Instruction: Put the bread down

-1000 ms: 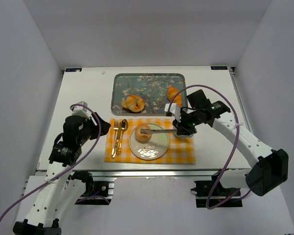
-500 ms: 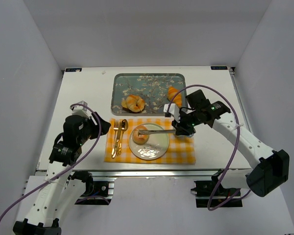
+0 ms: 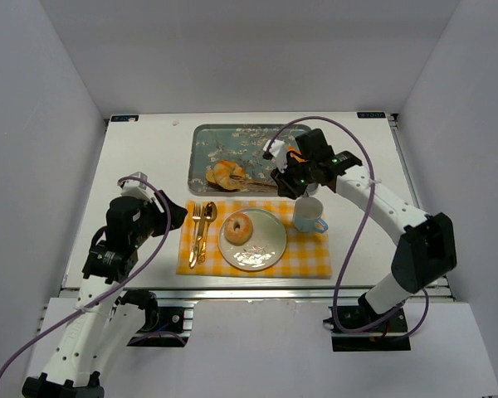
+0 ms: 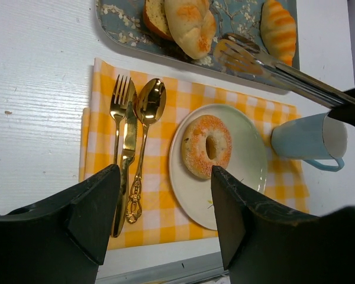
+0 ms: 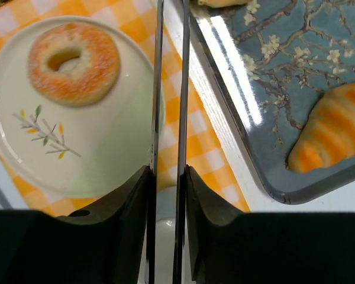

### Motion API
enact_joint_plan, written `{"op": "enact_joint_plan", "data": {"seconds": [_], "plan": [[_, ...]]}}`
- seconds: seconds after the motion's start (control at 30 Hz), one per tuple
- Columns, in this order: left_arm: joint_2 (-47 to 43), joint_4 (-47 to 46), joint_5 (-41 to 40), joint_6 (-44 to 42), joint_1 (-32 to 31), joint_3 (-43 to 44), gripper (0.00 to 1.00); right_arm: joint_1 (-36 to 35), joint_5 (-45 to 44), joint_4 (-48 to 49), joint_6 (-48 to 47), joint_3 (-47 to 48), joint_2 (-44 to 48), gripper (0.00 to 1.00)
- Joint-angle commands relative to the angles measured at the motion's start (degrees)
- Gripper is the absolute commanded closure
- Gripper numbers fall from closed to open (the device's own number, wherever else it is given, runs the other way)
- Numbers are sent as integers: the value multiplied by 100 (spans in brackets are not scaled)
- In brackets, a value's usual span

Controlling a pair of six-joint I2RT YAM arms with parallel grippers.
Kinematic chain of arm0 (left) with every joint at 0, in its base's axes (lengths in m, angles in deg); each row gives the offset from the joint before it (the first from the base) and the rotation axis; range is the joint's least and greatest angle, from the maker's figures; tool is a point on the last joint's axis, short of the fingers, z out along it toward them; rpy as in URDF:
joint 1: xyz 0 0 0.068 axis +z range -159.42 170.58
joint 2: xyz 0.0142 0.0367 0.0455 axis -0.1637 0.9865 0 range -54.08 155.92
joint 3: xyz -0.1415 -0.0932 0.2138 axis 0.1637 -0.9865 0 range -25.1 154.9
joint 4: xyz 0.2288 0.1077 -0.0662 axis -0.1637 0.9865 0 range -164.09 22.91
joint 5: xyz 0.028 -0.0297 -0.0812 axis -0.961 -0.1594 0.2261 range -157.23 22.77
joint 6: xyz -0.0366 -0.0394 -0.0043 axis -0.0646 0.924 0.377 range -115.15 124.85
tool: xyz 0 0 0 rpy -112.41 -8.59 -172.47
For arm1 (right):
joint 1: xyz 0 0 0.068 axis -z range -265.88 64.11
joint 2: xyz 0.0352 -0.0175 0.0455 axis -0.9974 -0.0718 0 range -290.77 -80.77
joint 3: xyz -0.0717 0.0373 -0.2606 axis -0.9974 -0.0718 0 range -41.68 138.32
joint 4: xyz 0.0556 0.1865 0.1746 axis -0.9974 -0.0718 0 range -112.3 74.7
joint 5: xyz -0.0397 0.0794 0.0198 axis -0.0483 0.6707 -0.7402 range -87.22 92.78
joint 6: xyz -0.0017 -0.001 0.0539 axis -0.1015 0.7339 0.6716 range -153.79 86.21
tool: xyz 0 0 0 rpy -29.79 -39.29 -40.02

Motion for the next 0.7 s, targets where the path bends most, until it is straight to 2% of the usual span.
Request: {"op": "enact_joint_plan", "data": {"seconds": [0.0,0.17,0.27,0.67], "plan": [[-127,8,-64,39,-3,-44,28,-40,-408,593,388,401,-278,64],[-162,69,-82,39,5,-70,28,-49,-391,716,564,525,-568,56],[-180,87,-99,39,5,-70,28,-58,-356,752,634,560,-621,55],[-154,61,-108,22,5,-96,27,-189,-136,541,529,534,-612,56]]}}
